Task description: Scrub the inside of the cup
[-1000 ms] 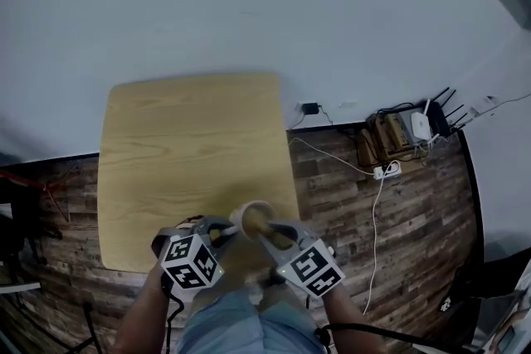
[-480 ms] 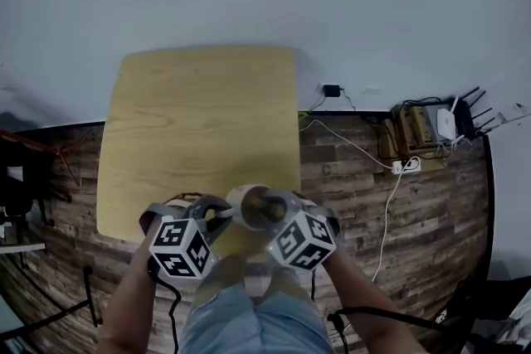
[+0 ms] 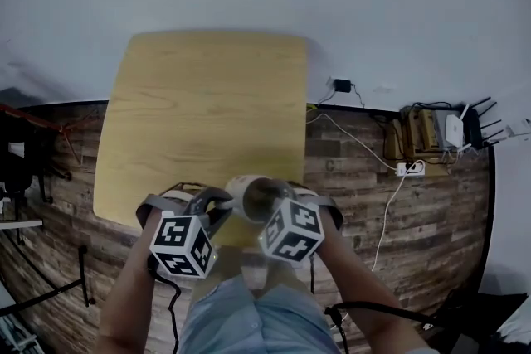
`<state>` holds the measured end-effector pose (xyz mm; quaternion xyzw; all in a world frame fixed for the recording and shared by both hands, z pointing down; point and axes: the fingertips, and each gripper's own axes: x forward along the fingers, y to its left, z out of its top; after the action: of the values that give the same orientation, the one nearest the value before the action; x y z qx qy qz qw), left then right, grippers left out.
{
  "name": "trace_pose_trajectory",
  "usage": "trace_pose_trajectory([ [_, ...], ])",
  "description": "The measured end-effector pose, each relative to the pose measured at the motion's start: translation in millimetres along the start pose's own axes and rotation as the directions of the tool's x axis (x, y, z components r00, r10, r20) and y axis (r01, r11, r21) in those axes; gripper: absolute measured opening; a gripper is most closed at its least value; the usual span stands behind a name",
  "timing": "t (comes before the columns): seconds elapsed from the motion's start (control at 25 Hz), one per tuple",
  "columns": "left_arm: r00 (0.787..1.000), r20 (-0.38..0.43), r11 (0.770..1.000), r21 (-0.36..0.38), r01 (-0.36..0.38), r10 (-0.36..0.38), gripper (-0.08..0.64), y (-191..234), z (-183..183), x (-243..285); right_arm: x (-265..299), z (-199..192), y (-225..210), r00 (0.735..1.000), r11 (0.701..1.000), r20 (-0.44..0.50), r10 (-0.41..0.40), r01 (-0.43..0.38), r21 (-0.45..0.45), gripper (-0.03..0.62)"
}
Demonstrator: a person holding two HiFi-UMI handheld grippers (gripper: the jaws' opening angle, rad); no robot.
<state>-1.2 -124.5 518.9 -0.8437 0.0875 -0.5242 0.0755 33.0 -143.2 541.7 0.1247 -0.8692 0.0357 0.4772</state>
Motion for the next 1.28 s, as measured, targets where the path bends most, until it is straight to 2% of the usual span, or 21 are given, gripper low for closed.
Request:
trace_pose_trajectory([
  [0.16,1.0,-0.008,1.0,-0.005,-0.015,0.014,0.071,-1.4,0.7,-0.3,0.5,-6.7,11.8,0.993,0.995,-0.049,0.104,-0.103,0.015,0.057],
  [0.28,1.0,-0.013,1.0,-0.003,-0.023,0.023,0.071,-0.4,1.4,-0.8,0.2,-6.8,14.2,0.988,0.988,-0.043,0.15,-0.148,0.045,0.057],
  [0.48,0.999,-0.015,1.0,0.002,-0.03,0.03,0.071,-1.2,0.5,-1.0,-1.0,-0.6,24.9,0.972,0.961,0.037,0.232,-0.235,0.143,0.055],
  [0.64,0.999,-0.023,0.999,0.016,-0.031,0.031,0.071,-2.1,2.1,-0.2,-8.7,16.8,28.9,0.949,0.933,0.168,0.267,-0.298,0.203,0.055],
  [0.76,0.999,-0.027,1.0,0.02,-0.023,0.023,0.071,-3.8,2.9,0.9,-17.0,28.2,20.3,0.941,0.92,0.251,0.226,-0.291,0.263,0.054],
  [0.96,0.999,-0.042,0.999,0.039,-0.009,0.01,0.069,-5.3,3.3,0.7,-21.9,30.3,9.0,0.951,0.928,0.275,0.14,-0.223,0.299,0.054],
  [1.12,0.999,-0.05,0.999,0.051,-0.013,0.015,0.069,-6.1,2.8,-0.1,-28.0,30.4,-2.9,0.958,0.938,0.284,0.046,-0.139,0.318,0.055],
  [1.28,0.998,-0.059,0.998,0.063,-0.016,0.02,0.07,-4.6,1.8,-1.1,-31.6,28.4,-11.4,0.965,0.959,0.256,-0.05,-0.025,0.282,0.055],
])
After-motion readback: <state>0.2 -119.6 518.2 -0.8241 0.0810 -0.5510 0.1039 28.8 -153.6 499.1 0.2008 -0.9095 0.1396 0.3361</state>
